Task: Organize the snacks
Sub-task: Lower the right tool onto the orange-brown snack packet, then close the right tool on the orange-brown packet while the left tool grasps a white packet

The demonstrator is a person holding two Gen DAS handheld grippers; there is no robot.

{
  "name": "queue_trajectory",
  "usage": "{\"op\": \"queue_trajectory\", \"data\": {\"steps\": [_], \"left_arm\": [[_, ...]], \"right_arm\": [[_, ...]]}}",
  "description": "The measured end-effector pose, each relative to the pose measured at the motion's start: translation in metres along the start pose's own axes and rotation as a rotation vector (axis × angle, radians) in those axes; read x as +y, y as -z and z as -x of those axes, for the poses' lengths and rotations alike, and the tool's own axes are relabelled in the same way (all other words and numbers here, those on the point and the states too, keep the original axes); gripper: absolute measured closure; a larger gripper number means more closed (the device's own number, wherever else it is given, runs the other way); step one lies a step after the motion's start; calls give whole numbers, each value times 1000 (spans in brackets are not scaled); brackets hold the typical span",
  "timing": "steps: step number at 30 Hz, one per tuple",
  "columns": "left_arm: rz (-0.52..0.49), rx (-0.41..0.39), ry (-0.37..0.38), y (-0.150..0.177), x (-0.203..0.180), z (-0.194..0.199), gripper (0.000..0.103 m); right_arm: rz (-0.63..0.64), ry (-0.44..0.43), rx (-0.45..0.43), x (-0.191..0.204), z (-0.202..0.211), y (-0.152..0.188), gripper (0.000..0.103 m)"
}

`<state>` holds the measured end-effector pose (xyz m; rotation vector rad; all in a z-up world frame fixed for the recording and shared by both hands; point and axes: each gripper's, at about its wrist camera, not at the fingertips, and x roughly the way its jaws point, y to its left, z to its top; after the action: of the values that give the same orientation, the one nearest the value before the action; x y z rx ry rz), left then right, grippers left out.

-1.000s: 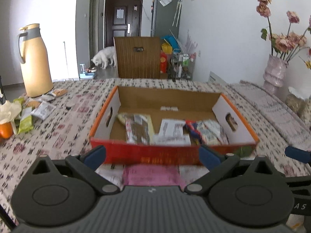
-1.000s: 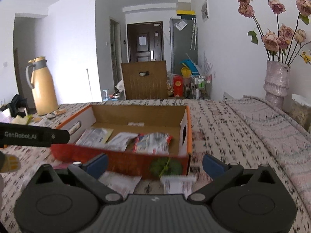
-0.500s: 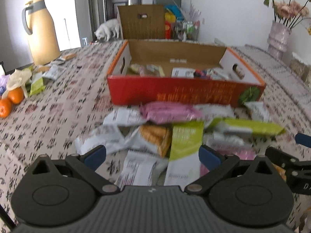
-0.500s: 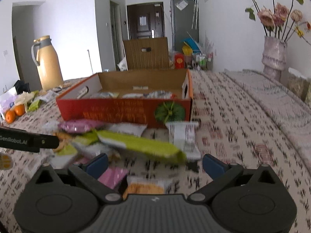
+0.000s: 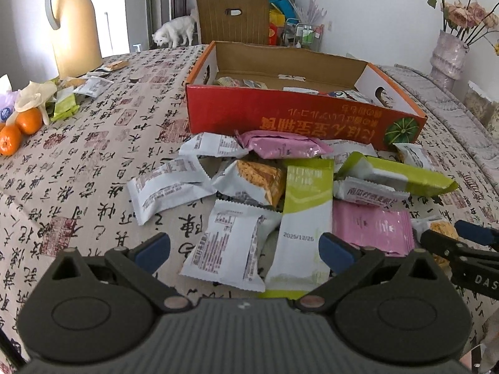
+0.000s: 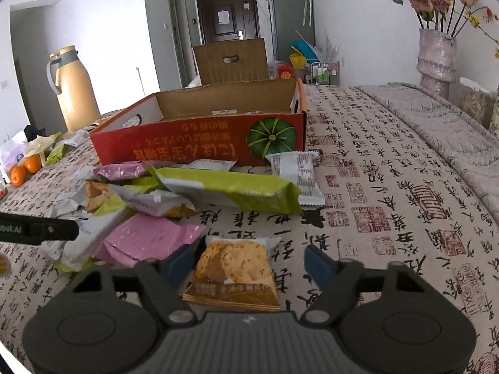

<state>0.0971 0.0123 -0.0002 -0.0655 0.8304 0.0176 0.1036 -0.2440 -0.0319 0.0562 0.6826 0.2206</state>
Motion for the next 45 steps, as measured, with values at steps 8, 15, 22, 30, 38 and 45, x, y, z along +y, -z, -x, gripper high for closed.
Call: {"op": "queue_trajectory", "data": {"steps": [8, 15, 22, 30, 38, 45], "left_arm": [[11, 7, 1, 4, 2, -1, 0], [11, 1, -16, 3, 9, 1, 0], [14, -12, -69, -1, 28, 3, 0], [-28, 18, -50, -2, 29, -7, 0], [-63, 24, -30, -8, 14, -16, 8], [-47, 40, -4, -10, 15, -15, 19]], "right_arm": [[23, -12, 8, 6, -4, 6, 50], [28, -13, -31, 6, 3, 9, 53], [5, 9, -61, -4, 11, 10, 53], [-7, 24, -68, -8, 12, 10, 53], [-13, 25, -72, -9, 13, 11, 53], [-20, 26, -70, -12, 13, 12, 53]]}}
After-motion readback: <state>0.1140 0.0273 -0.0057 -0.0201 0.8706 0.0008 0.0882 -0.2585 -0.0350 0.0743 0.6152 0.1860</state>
